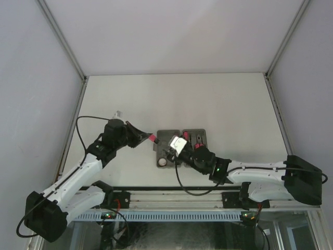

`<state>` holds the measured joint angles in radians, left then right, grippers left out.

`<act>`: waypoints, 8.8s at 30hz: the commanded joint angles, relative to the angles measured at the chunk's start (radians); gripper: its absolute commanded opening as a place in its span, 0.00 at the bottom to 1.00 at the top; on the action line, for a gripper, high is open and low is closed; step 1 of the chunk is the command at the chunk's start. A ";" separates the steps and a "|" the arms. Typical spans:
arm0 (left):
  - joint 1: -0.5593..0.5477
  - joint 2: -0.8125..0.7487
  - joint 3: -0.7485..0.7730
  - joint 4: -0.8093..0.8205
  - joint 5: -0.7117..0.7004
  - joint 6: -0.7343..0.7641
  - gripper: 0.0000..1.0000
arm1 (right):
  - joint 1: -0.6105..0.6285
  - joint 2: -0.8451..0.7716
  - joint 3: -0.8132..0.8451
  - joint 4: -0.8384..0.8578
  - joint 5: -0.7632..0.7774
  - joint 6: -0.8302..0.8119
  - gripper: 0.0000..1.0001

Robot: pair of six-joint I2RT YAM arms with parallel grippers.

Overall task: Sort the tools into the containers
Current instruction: Pick up the engineering item from the center of the board, then place the engineering item in the storage box, then close the storage box at the center of the board.

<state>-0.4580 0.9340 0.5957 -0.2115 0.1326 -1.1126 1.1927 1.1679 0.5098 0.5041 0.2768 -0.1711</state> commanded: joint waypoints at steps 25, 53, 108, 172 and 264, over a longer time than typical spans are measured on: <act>-0.008 -0.069 0.139 -0.380 -0.130 -0.254 0.00 | 0.060 0.500 0.210 0.401 -0.181 -0.614 0.47; -0.009 -0.088 0.098 -0.325 -0.087 -0.263 0.00 | 0.076 0.595 0.261 0.428 0.034 -0.662 0.00; 0.033 -0.418 0.227 -0.372 -0.375 0.769 0.85 | -0.562 0.197 0.325 -0.528 -0.718 0.706 0.00; 0.033 -0.361 0.183 -0.399 -0.441 0.809 0.81 | -0.570 0.860 0.807 -0.690 -0.824 0.758 0.17; -0.076 0.412 -0.038 0.242 0.025 0.506 0.47 | -0.679 -0.361 -0.019 -0.785 -0.215 0.864 0.48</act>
<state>-0.5274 1.3281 0.5785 -0.0181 0.1638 -0.6025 0.5186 0.8200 0.4927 -0.3172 0.0689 0.6777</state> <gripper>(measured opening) 0.482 0.482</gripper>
